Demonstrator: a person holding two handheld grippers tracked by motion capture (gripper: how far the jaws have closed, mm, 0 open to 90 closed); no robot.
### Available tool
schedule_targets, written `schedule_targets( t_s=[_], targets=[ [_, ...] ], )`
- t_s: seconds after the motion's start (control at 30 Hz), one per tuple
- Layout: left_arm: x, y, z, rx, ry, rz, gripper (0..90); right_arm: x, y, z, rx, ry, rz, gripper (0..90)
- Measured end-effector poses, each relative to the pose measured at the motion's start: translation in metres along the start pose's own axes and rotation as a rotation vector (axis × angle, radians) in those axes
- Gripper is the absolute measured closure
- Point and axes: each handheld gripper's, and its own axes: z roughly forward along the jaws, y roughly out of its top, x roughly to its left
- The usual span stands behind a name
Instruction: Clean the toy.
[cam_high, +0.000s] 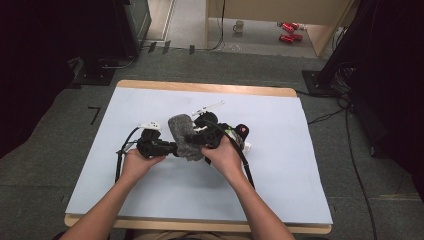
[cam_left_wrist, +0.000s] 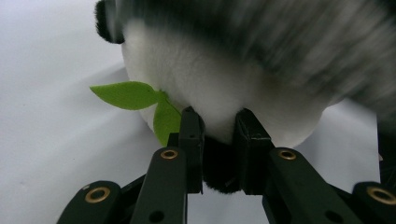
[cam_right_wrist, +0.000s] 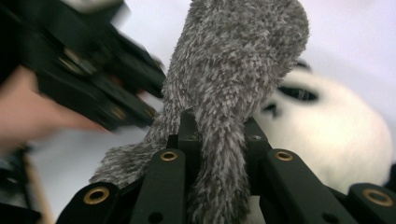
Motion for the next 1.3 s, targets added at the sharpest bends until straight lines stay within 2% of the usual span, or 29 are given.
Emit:
schedule_targets(
  t_s=[0.07,0.17,0.2,0.3,0.33,0.37,0.4,0.43,0.47,0.57,0.63,0.77,0.83,0.93,0.97,1.0,1.03,1.07,1.1,1.13,1.2,1.23,1.3],
  targets=[
    [0.0,0.0,0.001,0.001,-0.001,0.0,75.8,-0.003,-0.006,0.002,-0.011,-0.01,-0.013,76.8],
    [-0.002,0.001,0.001,-0.001,0.005,0.015,75.8,-0.006,-0.009,-0.004,-0.017,-0.019,-0.008,76.8],
    [-0.002,0.001,0.001,0.004,0.012,0.017,75.8,-0.007,-0.01,-0.01,-0.016,-0.05,-0.031,76.7],
    [0.0,0.001,0.001,0.0,0.008,0.011,75.8,-0.011,-0.012,-0.016,-0.016,-0.076,-0.032,76.6],
    [0.001,0.001,0.001,0.0,0.01,0.011,75.8,-0.018,-0.015,-0.023,-0.019,-0.098,-0.016,76.5],
    [0.001,0.001,0.001,0.0,0.01,0.011,75.8,-0.018,-0.015,-0.023,-0.019,-0.098,-0.016,76.5],
    [0.001,0.001,0.001,-0.002,0.008,0.011,75.9,-0.025,-0.017,-0.03,-0.021,-0.128,-0.011,76.4],
    [0.001,0.001,0.001,-0.002,0.008,0.011,75.9,-0.025,-0.017,-0.03,-0.021,-0.128,-0.011,76.4],
    [0.002,0.0,0.001,-0.004,0.004,0.012,75.9,-0.035,-0.021,-0.038,-0.027,-0.153,0.009,76.4],
    [0.003,0.0,0.002,-0.006,-0.003,0.017,75.9,-0.042,-0.023,-0.043,-0.026,-0.167,0.03,76.4],
    [0.002,0.0,0.002,-0.011,-0.006,0.012,75.9,-0.053,-0.025,-0.051,-0.039,-0.173,0.064,76.4],
    [0.001,0.0,0.002,-0.008,-0.007,0.006,75.9,-0.056,-0.023,-0.054,-0.055,-0.188,0.079,76.7],
    [0.001,0.0,0.002,-0.002,-0.008,0.002,75.9,-0.054,-0.019,-0.058,-0.072,-0.188,0.082,77.1],
    [0.002,0.0,0.002,0.0,-0.01,-0.004,76.0,-0.038,-0.007,-0.063,-0.122,-0.128,0.075,77.2],
    [0.002,0.0,0.002,-0.001,-0.01,-0.005,76.0,-0.038,-0.007,-0.063,-0.122,-0.128,0.075,77.2],
    [0.001,0.0,0.001,0.001,-0.006,-0.001,76.0,-0.024,-0.001,-0.06,-0.127,-0.102,0.045,77.2],
    [0.001,0.0,0.001,0.001,-0.006,-0.001,76.0,-0.024,-0.001,-0.06,-0.127,-0.102,0.045,77.2],
    [0.001,0.0,0.001,-0.001,-0.004,0.0,76.0,-0.014,0.002,-0.054,-0.123,-0.07,0.029,77.2],
    [0.001,0.0,0.001,-0.001,-0.004,0.0,76.0,-0.014,0.002,-0.054,-0.123,-0.07,0.029,77.2],
    [0.001,0.0,0.001,-0.001,-0.003,0.002,76.0,-0.005,0.004,-0.044,-0.111,-0.038,0.02,77.2],
    [0.001,0.0,0.001,0.0,-0.003,0.003,75.9,-0.001,0.004,-0.039,-0.102,-0.03,0.011,77.2],
    [0.001,0.001,0.0,0.0,-0.002,0.003,75.9,0.006,0.003,-0.025,-0.077,-0.021,-0.009,77.2],
    [0.0,0.001,0.0,-0.004,-0.002,0.002,75.9,0.009,0.001,-0.014,-0.046,-0.026,-0.012,77.2]
  ],
)
